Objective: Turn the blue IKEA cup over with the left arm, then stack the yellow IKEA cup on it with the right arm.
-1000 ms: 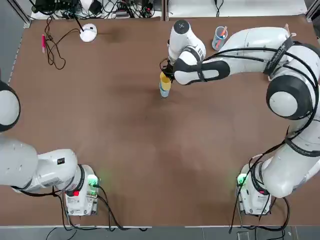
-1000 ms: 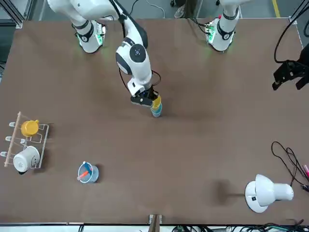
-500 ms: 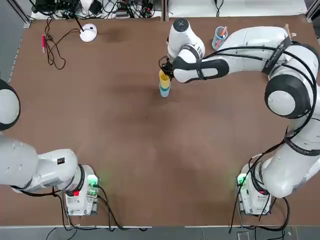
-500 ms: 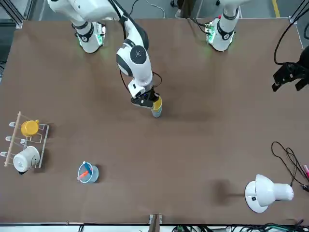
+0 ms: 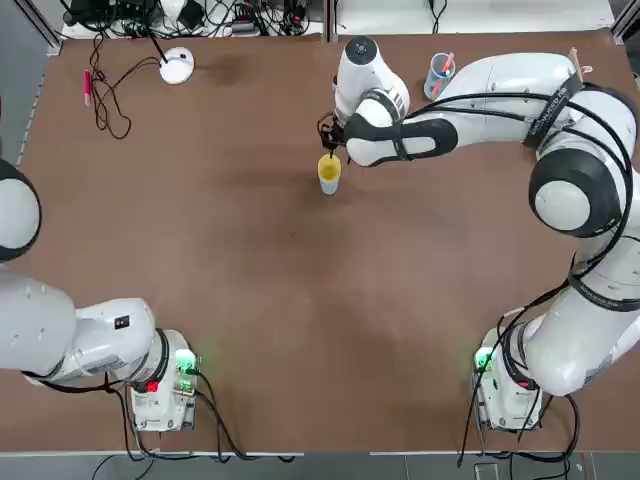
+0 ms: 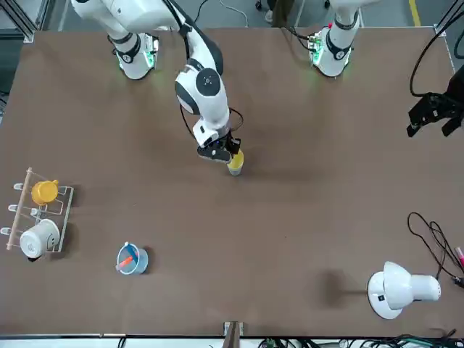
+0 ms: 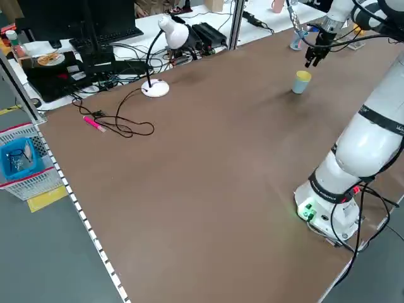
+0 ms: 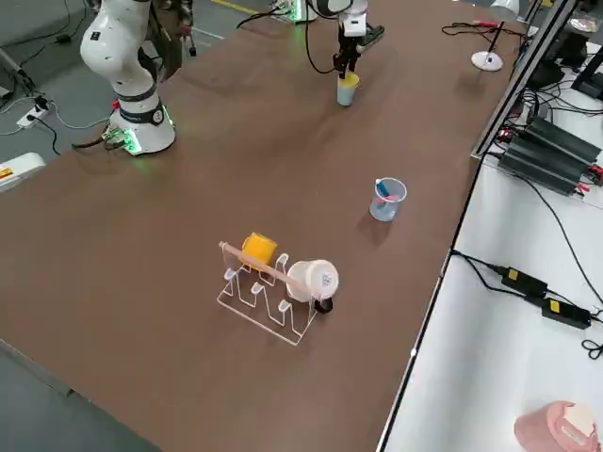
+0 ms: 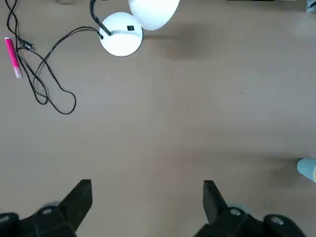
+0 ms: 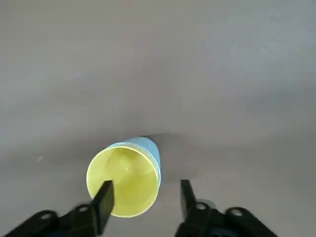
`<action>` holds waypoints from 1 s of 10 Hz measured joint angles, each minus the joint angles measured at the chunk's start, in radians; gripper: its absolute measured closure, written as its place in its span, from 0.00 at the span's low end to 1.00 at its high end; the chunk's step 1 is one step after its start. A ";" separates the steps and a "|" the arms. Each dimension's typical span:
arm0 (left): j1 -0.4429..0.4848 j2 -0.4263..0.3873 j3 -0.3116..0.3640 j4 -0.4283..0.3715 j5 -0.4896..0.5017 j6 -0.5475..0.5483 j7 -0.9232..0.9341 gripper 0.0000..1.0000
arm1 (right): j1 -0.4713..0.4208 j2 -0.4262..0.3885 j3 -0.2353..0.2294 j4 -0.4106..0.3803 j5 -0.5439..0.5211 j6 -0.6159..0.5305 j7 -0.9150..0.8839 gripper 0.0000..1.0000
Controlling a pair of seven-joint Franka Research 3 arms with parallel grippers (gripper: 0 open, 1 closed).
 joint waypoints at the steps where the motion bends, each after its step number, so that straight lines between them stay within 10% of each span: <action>1: 0.000 0.000 0.000 0.000 0.000 -0.001 0.000 0.01 | -0.002 0.000 0.000 0.002 0.000 0.000 0.000 0.33; 10: 0.001 0.004 0.001 -0.001 0.000 -0.001 -0.002 0.01 | -0.489 -0.079 0.012 0.030 -0.005 -0.134 -0.684 0.30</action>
